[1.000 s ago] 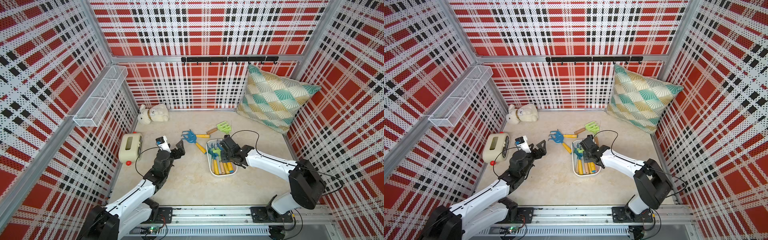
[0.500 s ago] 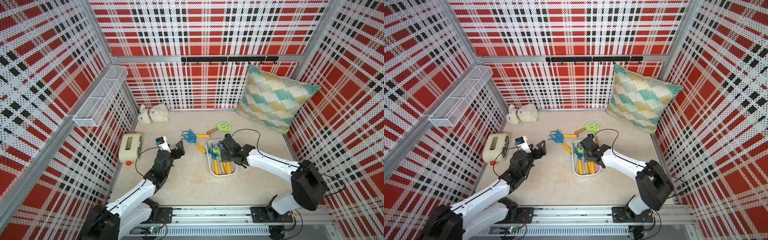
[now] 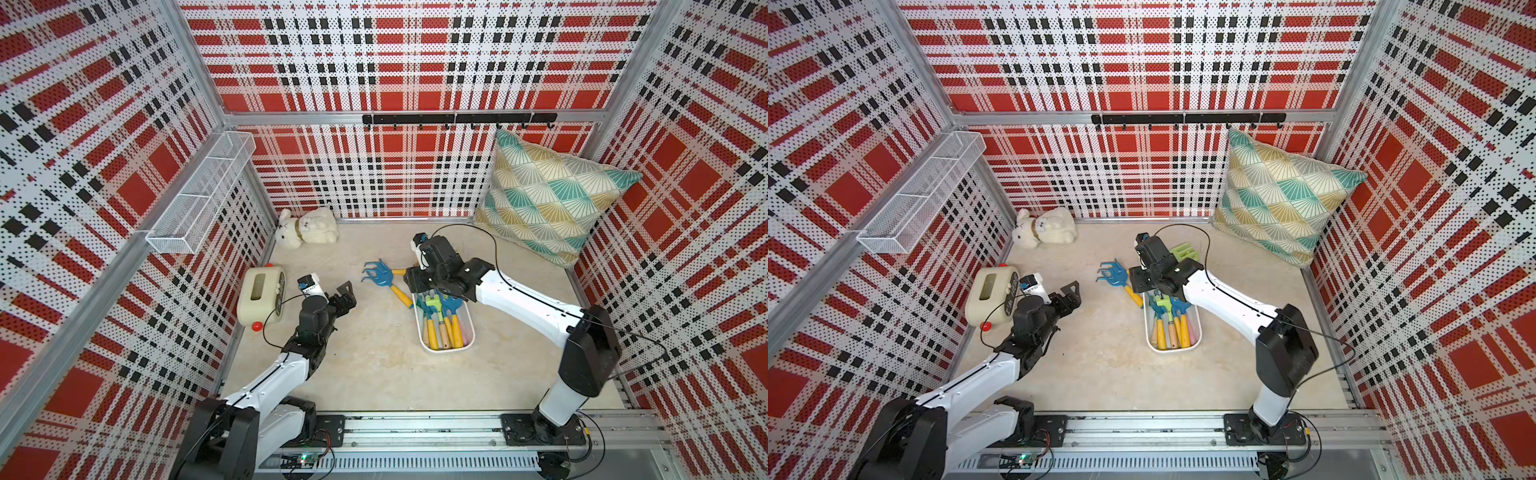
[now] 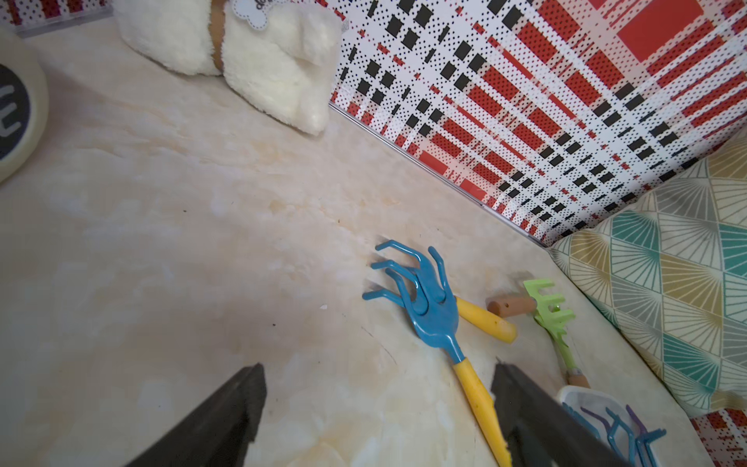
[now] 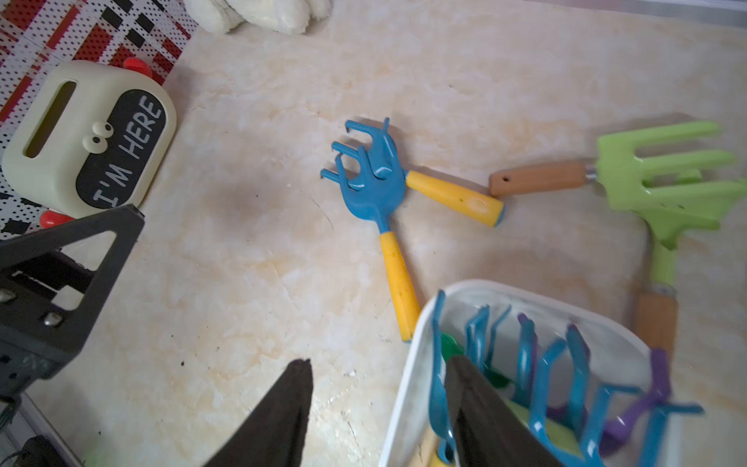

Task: Put the rake into the storage box
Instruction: Pick up the rake at the center of the board.

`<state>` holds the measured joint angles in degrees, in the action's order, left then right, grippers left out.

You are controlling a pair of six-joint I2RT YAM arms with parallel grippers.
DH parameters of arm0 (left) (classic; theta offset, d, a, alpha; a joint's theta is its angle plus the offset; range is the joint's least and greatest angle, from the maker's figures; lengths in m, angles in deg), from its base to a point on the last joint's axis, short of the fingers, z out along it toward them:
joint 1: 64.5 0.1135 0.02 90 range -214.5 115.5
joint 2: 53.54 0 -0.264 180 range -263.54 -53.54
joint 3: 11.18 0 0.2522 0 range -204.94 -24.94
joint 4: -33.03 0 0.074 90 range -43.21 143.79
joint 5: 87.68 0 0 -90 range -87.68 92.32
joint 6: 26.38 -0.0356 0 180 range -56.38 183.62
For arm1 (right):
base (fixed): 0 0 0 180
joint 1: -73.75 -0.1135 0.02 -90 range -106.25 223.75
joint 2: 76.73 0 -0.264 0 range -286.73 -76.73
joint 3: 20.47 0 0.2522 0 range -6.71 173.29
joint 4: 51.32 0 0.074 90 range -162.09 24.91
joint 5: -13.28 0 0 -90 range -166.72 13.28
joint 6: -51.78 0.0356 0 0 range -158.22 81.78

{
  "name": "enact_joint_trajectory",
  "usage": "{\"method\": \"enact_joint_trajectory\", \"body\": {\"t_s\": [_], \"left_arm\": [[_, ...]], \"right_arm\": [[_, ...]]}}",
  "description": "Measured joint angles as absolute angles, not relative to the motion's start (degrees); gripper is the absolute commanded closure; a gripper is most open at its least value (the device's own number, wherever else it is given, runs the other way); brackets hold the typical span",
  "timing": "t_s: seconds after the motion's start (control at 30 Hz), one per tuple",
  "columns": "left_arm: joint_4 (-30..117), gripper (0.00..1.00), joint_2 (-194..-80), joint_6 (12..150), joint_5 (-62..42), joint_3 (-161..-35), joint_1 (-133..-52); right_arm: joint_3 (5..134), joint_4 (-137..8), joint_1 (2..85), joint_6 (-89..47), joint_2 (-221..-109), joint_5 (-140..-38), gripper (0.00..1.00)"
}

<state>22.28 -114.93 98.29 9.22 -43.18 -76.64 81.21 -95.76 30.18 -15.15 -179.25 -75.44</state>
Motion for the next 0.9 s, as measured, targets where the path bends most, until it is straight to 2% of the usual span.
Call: {"method": "enact_joint_trajectory", "body": {"t_s": [0.4, 0.9], "left_arm": [[21.69, 0.07, -112.85, 99.37, 8.54, -42.37, -75.64], [21.56, 0.07, -112.15, 99.39, 8.56, -42.22, -75.44]], "right_arm": [[106.47, -108.26, 30.03, -21.4, -203.22, -74.67, 0.42], [113.93, -112.83, 29.98, -24.9, -216.34, -72.62, 0.49]]}}
